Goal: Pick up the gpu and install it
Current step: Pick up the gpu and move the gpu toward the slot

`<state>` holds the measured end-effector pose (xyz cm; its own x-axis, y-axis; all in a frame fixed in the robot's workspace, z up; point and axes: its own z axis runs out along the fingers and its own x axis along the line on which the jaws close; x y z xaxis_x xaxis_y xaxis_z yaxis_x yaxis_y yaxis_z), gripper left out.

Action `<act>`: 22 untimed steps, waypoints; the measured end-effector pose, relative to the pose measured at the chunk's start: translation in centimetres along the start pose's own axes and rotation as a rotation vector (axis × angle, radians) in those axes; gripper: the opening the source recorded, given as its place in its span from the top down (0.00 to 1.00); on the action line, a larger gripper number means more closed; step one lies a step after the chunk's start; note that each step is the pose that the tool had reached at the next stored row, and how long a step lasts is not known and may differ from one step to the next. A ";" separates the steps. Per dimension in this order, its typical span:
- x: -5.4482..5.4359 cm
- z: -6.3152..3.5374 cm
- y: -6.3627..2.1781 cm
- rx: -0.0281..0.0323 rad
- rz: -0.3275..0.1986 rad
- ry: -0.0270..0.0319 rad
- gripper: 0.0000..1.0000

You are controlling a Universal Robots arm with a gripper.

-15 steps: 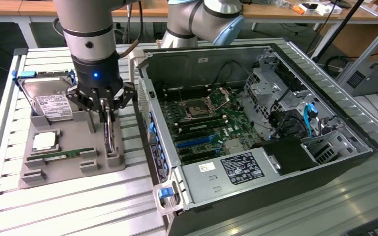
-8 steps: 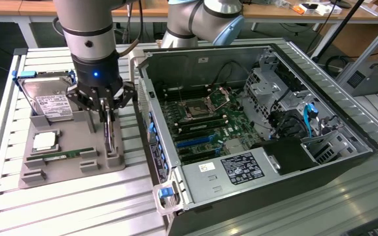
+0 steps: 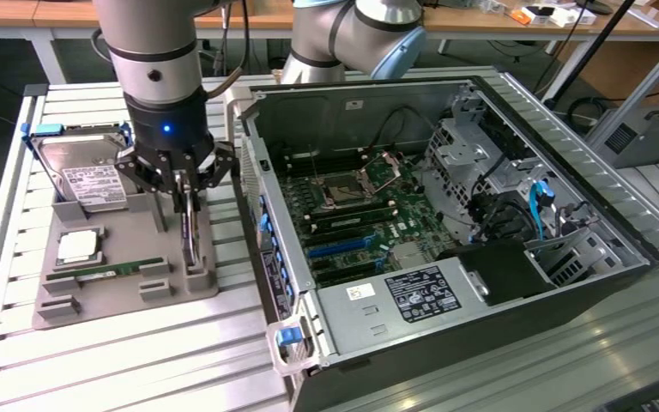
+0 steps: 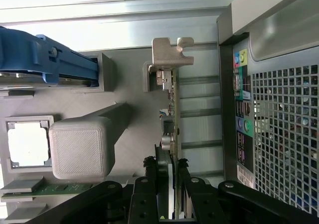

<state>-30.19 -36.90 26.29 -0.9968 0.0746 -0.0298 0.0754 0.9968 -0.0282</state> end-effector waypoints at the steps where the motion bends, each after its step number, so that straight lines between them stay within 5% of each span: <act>1: 0.0 -0.02 0.00 0.0000 0.000 0.0000 0.73; 22: 0.0 -0.43 -0.01 0.0000 0.000 0.0000 0.73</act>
<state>-30.19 -36.90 26.73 -0.9968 0.0746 -0.0298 0.0754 0.9968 -0.0282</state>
